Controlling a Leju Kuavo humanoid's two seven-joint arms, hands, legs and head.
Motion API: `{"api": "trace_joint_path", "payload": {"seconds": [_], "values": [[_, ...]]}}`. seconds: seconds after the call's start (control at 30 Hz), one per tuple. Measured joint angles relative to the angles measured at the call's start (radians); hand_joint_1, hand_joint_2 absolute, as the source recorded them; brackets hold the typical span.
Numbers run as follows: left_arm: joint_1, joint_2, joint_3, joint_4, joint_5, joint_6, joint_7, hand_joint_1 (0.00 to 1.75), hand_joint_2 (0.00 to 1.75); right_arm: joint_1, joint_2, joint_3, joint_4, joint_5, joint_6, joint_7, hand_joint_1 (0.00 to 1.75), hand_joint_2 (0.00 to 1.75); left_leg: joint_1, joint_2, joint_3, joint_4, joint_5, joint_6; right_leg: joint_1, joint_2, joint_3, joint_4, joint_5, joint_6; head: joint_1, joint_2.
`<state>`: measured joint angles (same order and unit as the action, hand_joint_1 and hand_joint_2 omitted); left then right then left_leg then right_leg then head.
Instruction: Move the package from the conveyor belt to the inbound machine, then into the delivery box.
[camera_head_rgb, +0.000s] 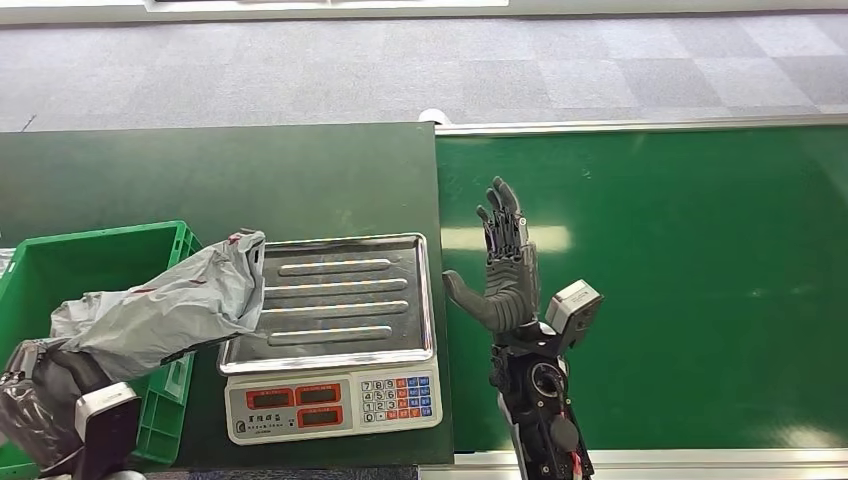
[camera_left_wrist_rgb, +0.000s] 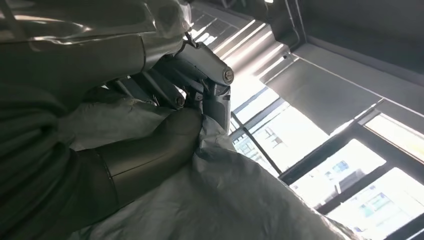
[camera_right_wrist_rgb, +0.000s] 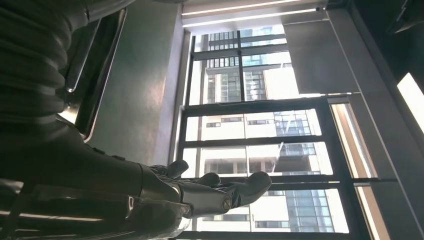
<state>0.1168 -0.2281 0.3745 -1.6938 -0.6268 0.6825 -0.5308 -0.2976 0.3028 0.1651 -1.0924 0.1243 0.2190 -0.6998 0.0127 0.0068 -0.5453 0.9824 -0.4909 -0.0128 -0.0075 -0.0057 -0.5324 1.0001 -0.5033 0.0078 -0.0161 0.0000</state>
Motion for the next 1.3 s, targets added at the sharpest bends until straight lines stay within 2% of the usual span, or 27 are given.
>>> {"api": "trace_joint_path", "payload": {"seconds": [0.23, 0.4, 0.53, 0.77, 1.03, 1.3], "values": [[-0.025, -0.063, 0.137, 0.0, -0.125, 0.0, 0.023, 1.75, 1.75, 0.0, 0.005, -0.007, 0.012, 0.009, 0.0, 0.0, 0.0, 1.75, 0.0, 0.0, 0.0, 0.0, 0.0, 0.0, 0.0, 0.0, 0.0, 0.0, 0.0, 0.0, 0.0, 0.0], [-0.035, -0.075, 0.169, 0.001, -0.14, 0.0, 0.028, 1.75, 1.75, 0.0, 0.006, -0.009, 0.015, 0.01, 0.0, 0.0, 0.0, 1.75, 0.0, 0.0, 0.0, 0.0, 0.0, 0.0, 0.0, 0.0, 0.0, 0.0, 0.0, 0.0, 0.0, 0.0], [-0.054, -0.104, 0.24, 0.001, -0.144, 0.0, 0.034, 0.02, 1.75, 0.0, 0.01, -0.015, 0.025, 0.011, 0.001, 0.0, 0.0, 1.75, 0.0, 0.0, 0.0, 0.0, 0.0, 0.0, 0.0, 0.0, 0.0, 0.0, 0.0, 0.0, 0.0, 0.0], [-0.05, -0.103, 0.234, 0.009, -0.086, 0.0, 0.044, 0.0, 1.75, 0.0, 0.014, -0.021, 0.03, 0.01, 0.001, 0.0, 0.0, 1.75, 0.0, 0.0, 0.0, 0.0, 0.0, 0.0, 0.0, 0.0, 0.0, 0.0, 0.0, 0.0, 0.0, 0.0], [-0.035, -0.073, 0.184, 0.027, -0.008, -0.007, 0.054, 0.0, 1.75, -0.001, 0.014, -0.028, 0.035, 0.011, 0.002, 0.0, 0.0, 1.75, 0.0, 0.0, 0.0, 0.0, 0.0, 0.0, 0.0, 0.0, 0.0, 0.0, 0.0, 0.0, 0.0, 0.0], [-0.029, -0.062, 0.156, 0.032, 0.022, -0.015, 0.047, 0.0, 1.75, -0.001, 0.014, -0.03, 0.039, 0.013, 0.002, 0.0, 0.0, 1.75, 0.0, 0.0, 0.0, 0.0, 0.0, 0.0, 0.0, 0.0, 0.0, 0.0, 0.0, 0.0, 0.0, 0.0]]}}
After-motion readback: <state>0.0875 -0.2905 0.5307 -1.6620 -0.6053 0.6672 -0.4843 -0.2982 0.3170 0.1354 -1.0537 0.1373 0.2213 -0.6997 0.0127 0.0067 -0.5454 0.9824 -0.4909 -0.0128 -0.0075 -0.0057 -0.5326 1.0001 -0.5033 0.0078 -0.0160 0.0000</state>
